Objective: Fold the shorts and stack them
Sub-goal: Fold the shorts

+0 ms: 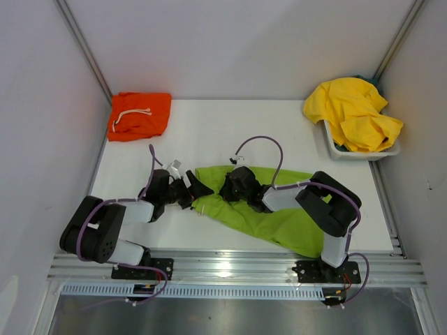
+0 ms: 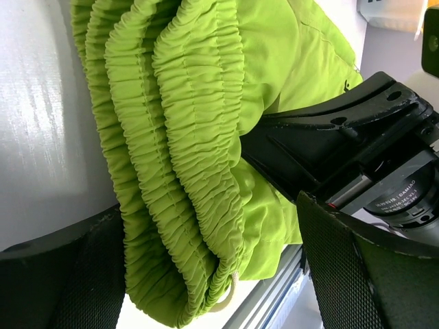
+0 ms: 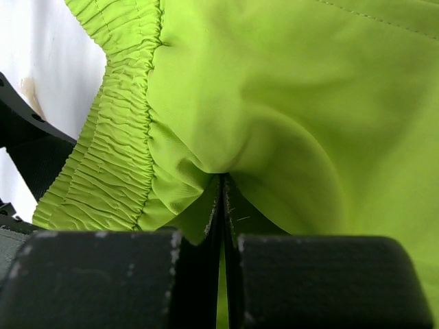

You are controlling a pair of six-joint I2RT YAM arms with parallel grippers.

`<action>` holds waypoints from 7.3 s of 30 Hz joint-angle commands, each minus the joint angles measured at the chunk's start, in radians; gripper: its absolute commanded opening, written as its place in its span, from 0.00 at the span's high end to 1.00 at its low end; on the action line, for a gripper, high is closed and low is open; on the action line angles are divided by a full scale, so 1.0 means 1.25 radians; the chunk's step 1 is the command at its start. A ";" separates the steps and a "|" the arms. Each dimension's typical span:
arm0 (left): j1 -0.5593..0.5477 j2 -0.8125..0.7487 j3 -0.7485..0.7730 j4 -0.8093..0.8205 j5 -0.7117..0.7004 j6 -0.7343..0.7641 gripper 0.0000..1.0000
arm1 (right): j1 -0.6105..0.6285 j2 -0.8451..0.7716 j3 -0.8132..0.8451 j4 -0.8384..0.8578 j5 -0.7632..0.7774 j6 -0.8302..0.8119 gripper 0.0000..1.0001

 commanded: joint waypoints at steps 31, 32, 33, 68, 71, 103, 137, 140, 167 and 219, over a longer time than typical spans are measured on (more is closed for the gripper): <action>0.162 -0.220 0.213 -0.684 -0.124 0.085 0.01 | 0.306 -0.214 -0.110 0.119 0.235 -0.586 0.15; 0.163 -0.224 0.214 -0.689 -0.122 0.085 0.01 | 0.318 -0.204 -0.097 0.102 0.242 -0.599 0.14; 0.166 -0.234 0.213 -0.693 -0.125 0.083 0.01 | 0.325 -0.181 -0.071 0.093 0.255 -0.611 0.14; 0.216 -0.250 0.158 -0.649 -0.071 0.102 0.01 | 0.355 0.080 0.084 0.127 0.447 -0.700 1.00; 0.216 -0.256 0.140 -0.625 -0.061 0.088 0.01 | 0.339 0.059 0.058 0.159 0.425 -0.655 1.00; 0.054 -0.050 0.171 -0.322 -0.017 -0.143 0.01 | 0.325 -0.033 -0.064 0.357 0.398 -0.678 1.00; 0.030 0.102 0.182 -0.123 -0.019 -0.171 0.73 | 0.350 -0.019 -0.064 0.352 0.368 -0.686 0.64; 0.030 0.114 0.191 -0.131 -0.021 -0.152 0.96 | 0.363 -0.033 -0.061 0.332 0.365 -0.686 0.32; 0.172 -0.106 0.388 -0.664 -0.319 0.156 1.00 | -0.126 -0.534 -0.259 -0.202 0.102 -0.086 1.00; -0.178 -0.023 0.896 -1.132 -0.832 0.334 1.00 | 0.038 0.007 0.064 -0.125 -0.084 0.048 1.00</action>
